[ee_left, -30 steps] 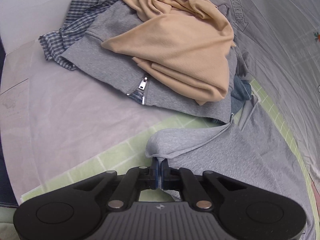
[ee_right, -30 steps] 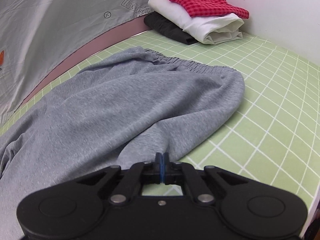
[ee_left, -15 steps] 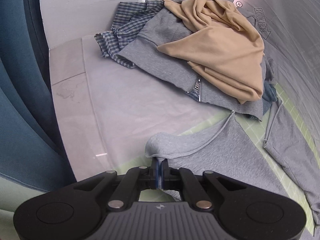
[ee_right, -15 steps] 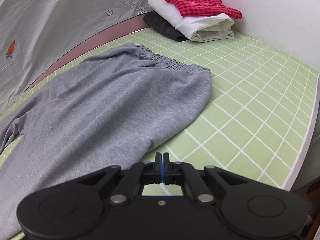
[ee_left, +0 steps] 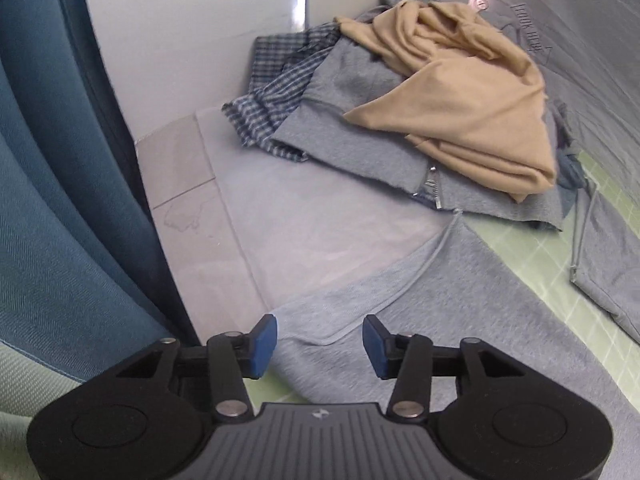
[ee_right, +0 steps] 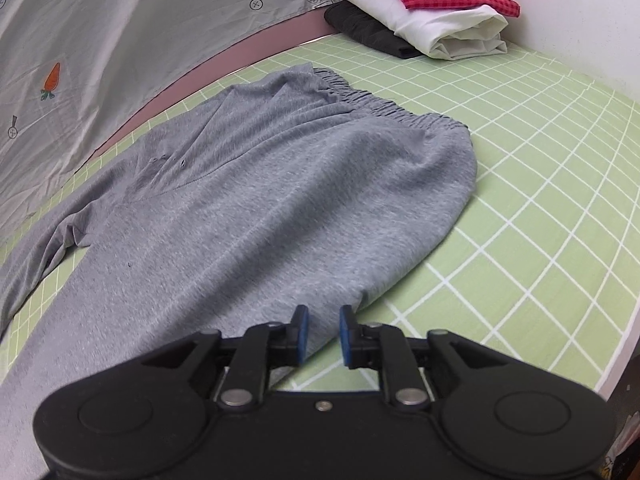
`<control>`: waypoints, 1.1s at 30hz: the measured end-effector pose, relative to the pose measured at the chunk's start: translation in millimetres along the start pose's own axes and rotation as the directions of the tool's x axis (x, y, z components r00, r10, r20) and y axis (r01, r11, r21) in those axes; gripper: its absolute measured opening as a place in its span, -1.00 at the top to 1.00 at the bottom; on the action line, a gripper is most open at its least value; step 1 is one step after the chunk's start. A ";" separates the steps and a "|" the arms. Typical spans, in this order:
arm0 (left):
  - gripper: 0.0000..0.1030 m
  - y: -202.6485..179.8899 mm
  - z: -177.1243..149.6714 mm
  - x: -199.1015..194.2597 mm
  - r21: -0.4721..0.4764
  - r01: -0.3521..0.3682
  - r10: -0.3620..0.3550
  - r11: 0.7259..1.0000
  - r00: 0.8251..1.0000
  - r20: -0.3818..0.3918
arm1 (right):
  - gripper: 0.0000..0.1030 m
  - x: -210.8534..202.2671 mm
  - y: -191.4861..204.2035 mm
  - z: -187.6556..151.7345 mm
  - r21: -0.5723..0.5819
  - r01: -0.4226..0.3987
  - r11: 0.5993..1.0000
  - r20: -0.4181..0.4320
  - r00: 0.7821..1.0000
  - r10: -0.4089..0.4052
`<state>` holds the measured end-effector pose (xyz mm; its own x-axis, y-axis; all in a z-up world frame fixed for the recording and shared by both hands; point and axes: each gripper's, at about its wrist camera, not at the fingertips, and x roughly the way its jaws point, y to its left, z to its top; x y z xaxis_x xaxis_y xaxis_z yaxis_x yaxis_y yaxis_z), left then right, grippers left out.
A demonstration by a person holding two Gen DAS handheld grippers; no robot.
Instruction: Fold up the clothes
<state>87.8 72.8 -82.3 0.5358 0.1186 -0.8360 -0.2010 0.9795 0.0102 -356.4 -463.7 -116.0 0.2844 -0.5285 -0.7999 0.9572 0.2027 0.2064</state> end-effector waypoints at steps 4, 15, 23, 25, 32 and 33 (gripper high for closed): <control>-0.37 -23.8 -9.6 -8.2 0.068 0.011 -0.012 0.998 1.000 0.006 | 0.15 -0.2 1.1 -6.0 0.058 -0.033 0.998 -0.024 0.999 0.034; -0.37 -40.8 -50.4 22.2 0.182 0.038 -0.016 0.983 0.993 -0.118 | 0.08 7.3 36.2 -24.9 -0.030 -0.091 0.995 -0.030 0.995 0.090; -0.56 -33.1 -38.6 37.9 0.212 0.072 -0.047 0.975 0.991 -0.123 | 0.98 -8.7 52.5 -20.0 -0.214 -0.021 0.977 0.045 0.998 0.032; -0.58 -29.3 -34.2 41.4 0.203 0.085 -0.058 0.975 0.989 -0.139 | 0.98 -37.3 50.2 -11.6 -0.202 -0.012 0.979 0.111 0.993 0.035; -0.76 -21.5 -31.4 47.7 0.179 0.094 -0.068 0.979 0.986 -0.150 | 0.98 -37.4 35.9 -15.0 -0.250 0.075 0.965 0.061 0.996 -0.061; -0.76 -20.2 -30.4 48.4 0.178 0.094 -0.067 0.979 0.986 -0.152 | 0.98 -43.1 33.4 -15.9 -0.213 0.056 0.975 0.064 0.997 -0.044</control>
<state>92.9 53.9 -139.6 0.4170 0.0262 -0.9086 -0.0002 0.9996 0.0287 -337.5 -421.1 -83.6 0.2450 -0.5884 -0.7705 0.9385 0.3433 0.0363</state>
